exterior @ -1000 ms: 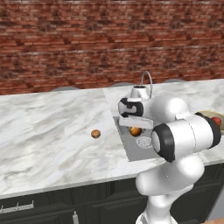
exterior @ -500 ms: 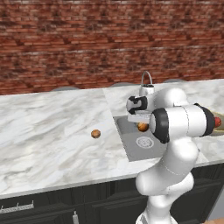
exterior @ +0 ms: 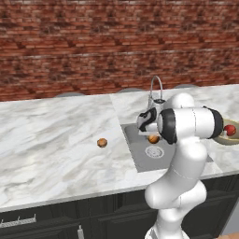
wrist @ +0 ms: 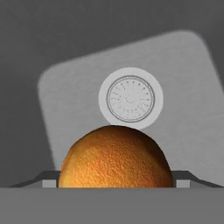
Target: There is a mixed pile of frozen fruits and vegetables on the counter. Locate all the frozen vegetables and place the items in a bowl on the counter. Take all the frozen fruits and defrost them in a running sink.
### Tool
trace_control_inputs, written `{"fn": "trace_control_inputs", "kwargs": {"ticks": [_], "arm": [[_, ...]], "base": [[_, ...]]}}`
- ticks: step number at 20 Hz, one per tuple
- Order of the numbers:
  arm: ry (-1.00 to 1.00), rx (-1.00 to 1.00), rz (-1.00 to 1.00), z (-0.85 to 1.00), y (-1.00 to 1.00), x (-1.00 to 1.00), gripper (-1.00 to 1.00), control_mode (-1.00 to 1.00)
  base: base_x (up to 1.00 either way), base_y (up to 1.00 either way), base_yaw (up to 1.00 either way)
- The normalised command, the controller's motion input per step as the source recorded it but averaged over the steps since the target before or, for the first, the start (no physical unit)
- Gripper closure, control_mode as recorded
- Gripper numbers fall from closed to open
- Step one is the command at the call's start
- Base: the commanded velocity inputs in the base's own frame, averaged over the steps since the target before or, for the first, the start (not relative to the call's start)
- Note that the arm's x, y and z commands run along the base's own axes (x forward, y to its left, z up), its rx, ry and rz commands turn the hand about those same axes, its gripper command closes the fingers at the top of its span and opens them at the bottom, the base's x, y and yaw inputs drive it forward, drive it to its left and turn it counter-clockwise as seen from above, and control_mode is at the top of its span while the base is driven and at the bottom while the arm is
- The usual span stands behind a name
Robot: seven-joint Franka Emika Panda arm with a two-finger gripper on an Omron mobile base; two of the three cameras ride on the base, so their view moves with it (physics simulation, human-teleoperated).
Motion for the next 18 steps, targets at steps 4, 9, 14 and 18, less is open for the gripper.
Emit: {"fn": "trace_control_inputs", "kwargs": {"ticks": [4,9,14,18], "arm": [[-0.18,-0.05,0.06,-0.56,-0.05,0.09,1.00,-1.00],[-0.03,0.00,0.04,-0.21,-0.08,0.40,1.00,-1.00],[0.06,0.00,0.02,-0.29,-0.01,0.36,1.00,-1.00],[0.09,0.00,0.00,-0.32,0.00,0.22,1.00,-1.00]], "base": [[0.00,0.00,0.00],[0.00,0.00,0.00],[0.00,0.00,0.00],[0.00,0.00,0.00]]}}
